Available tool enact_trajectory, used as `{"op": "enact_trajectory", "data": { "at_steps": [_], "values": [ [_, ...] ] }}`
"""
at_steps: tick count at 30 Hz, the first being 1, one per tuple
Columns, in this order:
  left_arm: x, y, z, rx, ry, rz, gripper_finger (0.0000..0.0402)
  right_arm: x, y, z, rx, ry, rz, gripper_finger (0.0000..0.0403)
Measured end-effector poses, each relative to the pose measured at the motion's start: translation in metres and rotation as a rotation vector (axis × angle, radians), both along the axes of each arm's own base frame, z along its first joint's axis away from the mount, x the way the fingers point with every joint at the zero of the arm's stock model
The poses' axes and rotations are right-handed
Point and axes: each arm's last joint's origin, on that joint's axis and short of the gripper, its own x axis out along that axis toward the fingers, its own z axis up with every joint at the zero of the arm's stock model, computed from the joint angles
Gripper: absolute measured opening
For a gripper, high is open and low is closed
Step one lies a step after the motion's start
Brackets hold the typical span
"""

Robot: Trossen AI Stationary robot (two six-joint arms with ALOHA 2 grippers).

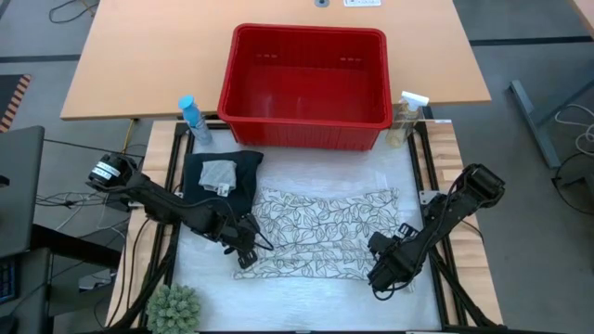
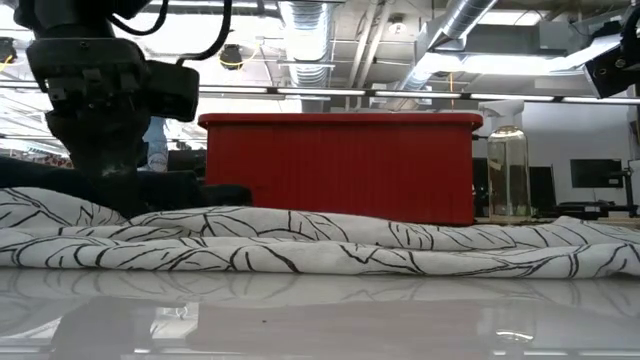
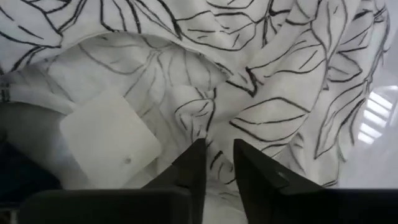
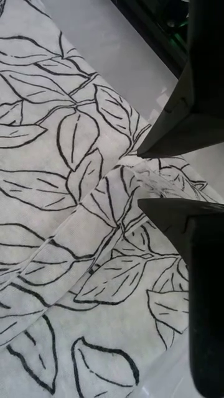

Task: Fold Laundry from Bin
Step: Fold the white patterned shirt

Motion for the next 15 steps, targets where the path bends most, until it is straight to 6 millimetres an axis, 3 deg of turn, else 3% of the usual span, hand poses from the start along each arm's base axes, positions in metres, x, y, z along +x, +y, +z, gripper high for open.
{"op": "enact_trajectory", "data": {
  "at_steps": [7,15],
  "values": [
    [0.001,0.0,0.0014,0.014,-0.02,-0.008,0.0007,0.0001,0.0001,0.0,0.001,-0.001,0.001,0.0139],
    [0.0009,0.0005,0.0012,-0.005,-0.012,0.017,0.0,0.0001,0.0001,0.0,0.001,-0.001,0.003,0.0139]
  ]
}}
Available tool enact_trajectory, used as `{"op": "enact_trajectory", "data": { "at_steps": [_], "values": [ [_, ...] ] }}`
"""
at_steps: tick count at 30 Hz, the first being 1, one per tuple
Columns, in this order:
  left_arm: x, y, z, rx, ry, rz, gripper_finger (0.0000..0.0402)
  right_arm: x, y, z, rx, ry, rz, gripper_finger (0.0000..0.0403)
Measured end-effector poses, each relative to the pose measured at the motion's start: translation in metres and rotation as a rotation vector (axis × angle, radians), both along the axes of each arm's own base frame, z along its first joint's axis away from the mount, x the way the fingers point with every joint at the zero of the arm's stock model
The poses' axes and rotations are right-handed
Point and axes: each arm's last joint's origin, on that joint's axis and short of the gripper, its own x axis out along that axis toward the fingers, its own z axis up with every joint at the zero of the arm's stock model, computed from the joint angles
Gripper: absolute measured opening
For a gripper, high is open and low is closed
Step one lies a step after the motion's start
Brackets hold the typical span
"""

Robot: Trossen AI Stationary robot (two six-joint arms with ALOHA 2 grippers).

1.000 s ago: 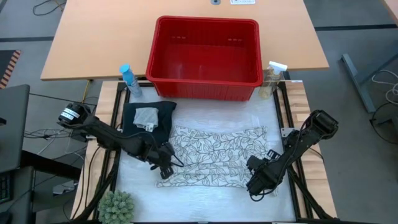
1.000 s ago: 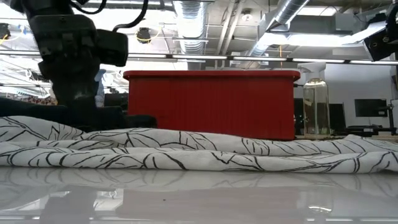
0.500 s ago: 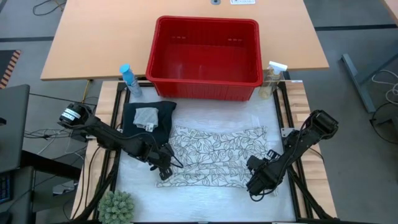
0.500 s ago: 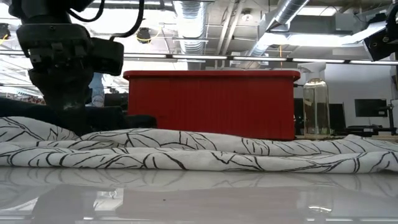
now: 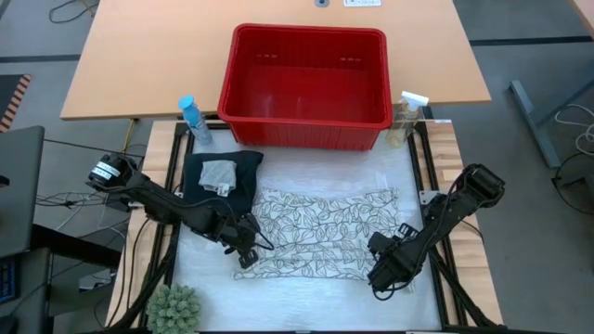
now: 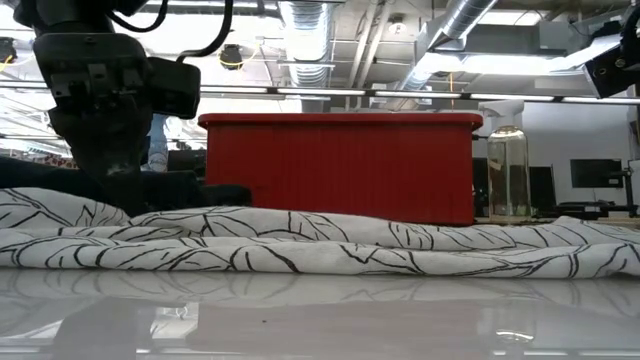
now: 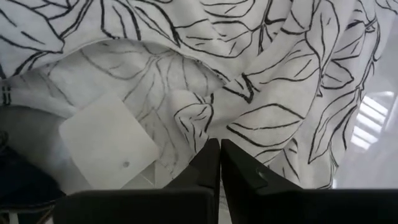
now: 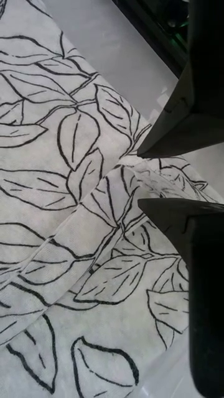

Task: Fold Laundry from Bin
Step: Fold the white patterned shirt

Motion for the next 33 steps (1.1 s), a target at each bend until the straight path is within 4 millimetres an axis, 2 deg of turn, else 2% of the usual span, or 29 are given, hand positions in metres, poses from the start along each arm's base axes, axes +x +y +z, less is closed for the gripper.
{"op": "enact_trajectory", "data": {
  "at_steps": [8,11,21,25,29,33],
  "values": [
    [-0.001,0.001,-0.001,-0.002,0.018,0.028,0.0,0.0,0.0,0.0,-0.001,-0.002,0.0,0.0139],
    [-0.001,0.001,-0.001,-0.036,0.032,0.008,0.0014,0.0,0.0,0.0,0.001,-0.005,-0.001,0.0139],
    [-0.003,0.005,-0.003,-0.053,0.083,0.013,0.0157,0.002,0.001,0.0,-0.003,-0.033,0.021,0.0139],
    [-0.012,0.009,-0.007,-0.015,0.178,0.082,0.0195,0.002,0.001,0.0,-0.003,-0.031,0.024,0.0139],
    [-0.013,0.009,-0.007,-0.031,0.185,0.087,0.0202,0.002,0.001,0.0,-0.004,-0.029,0.029,0.0139],
    [-0.01,0.008,-0.006,-0.048,0.161,0.079,0.0184,0.002,0.001,0.0,-0.004,-0.029,0.029,0.0139]
  ]
}}
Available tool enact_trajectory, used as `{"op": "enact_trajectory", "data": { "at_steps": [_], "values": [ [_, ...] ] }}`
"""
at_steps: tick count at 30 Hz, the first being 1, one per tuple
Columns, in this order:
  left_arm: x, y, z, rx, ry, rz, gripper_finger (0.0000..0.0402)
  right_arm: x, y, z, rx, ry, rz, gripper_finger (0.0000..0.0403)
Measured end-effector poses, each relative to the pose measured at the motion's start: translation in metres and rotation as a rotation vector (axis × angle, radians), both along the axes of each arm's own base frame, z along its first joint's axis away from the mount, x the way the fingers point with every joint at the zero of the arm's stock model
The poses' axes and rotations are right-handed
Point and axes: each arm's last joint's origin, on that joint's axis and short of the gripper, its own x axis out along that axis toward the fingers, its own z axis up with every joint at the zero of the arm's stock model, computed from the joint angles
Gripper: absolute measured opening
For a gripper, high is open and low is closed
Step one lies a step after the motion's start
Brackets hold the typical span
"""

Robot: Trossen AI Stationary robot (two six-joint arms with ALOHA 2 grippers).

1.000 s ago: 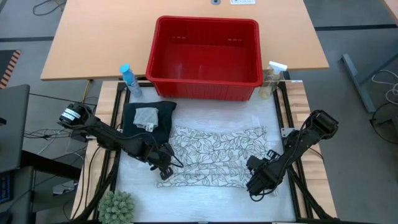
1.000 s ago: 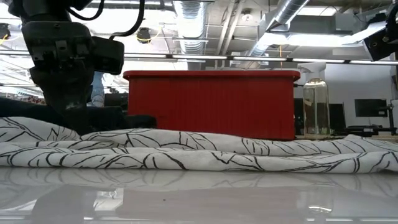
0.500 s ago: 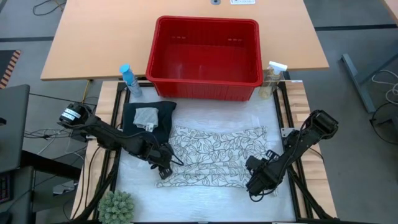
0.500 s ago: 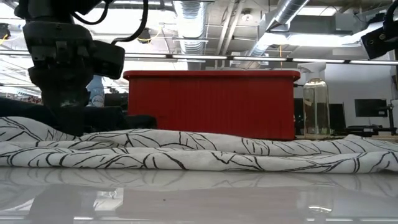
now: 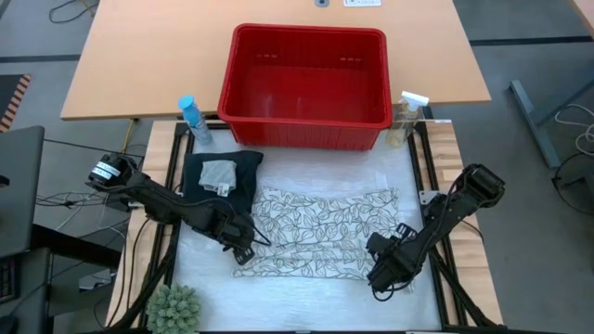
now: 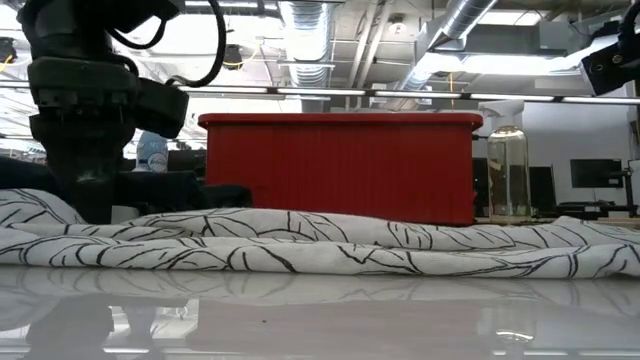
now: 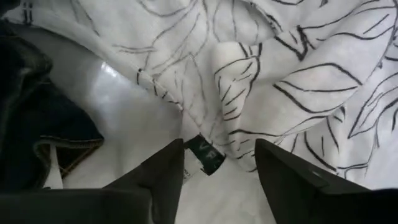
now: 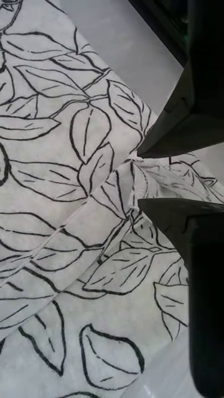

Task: Fold Laundry from Bin
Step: Fold the white patterned shirt

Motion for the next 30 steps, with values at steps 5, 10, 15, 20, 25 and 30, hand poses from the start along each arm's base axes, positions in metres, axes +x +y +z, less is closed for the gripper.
{"op": "enact_trajectory", "data": {
  "at_steps": [5,10,15,20,25,30],
  "values": [
    [-0.005,0.004,-0.002,0.054,0.049,0.079,0.0126,0.0,0.0,0.0,-0.001,0.001,0.0,0.0139],
    [-0.007,0.005,-0.002,0.059,0.061,0.139,0.0045,0.0,0.0,0.0,-0.003,0.004,0.0,0.0139],
    [0.001,0.003,0.011,0.04,-0.089,0.093,0.001,0.0,0.0,0.0,-0.003,0.003,0.0,0.0139],
    [0.003,0.006,0.025,0.114,-0.204,-0.072,0.0049,0.0,0.0,0.0,-0.002,0.003,0.0,0.0139],
    [0.008,0.013,0.025,0.224,-0.226,-0.344,0.0111,0.0,0.0,0.0,0.0,0.0,0.0,0.0139],
    [0.014,0.019,0.011,0.213,-0.182,-0.558,0.0171,0.0,0.0,0.0,0.001,0.0,0.0,0.0139]
  ]
}}
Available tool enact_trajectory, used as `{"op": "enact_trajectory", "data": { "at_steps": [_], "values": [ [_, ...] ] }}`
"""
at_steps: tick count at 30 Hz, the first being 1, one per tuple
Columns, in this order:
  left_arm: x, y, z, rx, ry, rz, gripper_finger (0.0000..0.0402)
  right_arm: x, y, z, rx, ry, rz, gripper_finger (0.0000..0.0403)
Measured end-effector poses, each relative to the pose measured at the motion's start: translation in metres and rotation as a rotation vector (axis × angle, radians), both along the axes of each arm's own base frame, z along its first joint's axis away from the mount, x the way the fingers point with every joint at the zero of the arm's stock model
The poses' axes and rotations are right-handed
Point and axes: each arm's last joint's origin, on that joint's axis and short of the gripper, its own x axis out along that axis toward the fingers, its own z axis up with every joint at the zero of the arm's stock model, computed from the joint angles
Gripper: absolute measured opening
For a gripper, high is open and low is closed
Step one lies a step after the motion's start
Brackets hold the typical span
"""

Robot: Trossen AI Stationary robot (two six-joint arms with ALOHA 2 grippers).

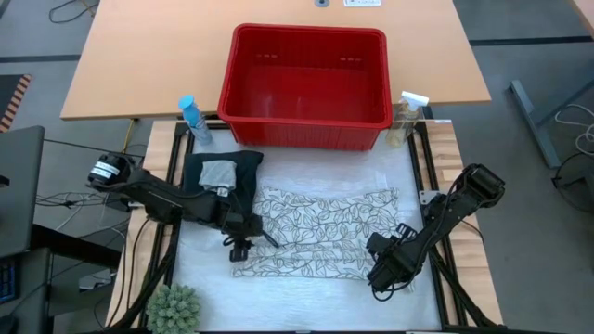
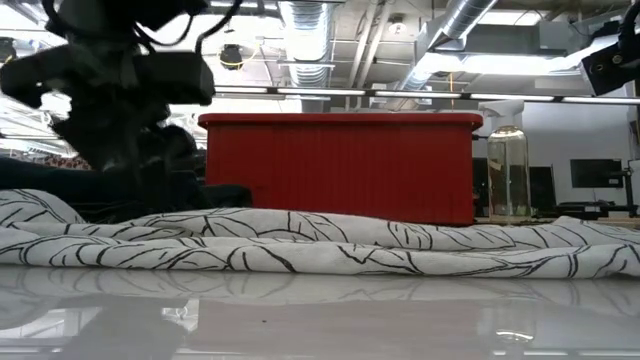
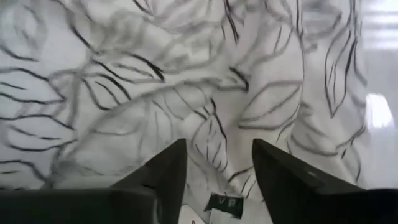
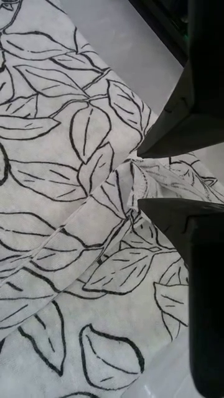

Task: Fold Laundry from Bin
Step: Fold the white patterned shirt

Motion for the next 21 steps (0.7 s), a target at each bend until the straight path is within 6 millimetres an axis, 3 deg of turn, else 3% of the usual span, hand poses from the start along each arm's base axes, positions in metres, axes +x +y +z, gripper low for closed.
{"op": "enact_trajectory", "data": {
  "at_steps": [10,21],
  "values": [
    [0.01,0.015,-0.007,0.028,-0.015,-0.095,0.0194,0.0,0.0,0.0,0.0,0.0,-0.001,0.0139],
    [0.017,0.013,-0.021,0.034,-0.017,-0.206,0.0194,0.0,0.0,0.0,0.0,0.001,-0.001,0.0139]
  ]
}}
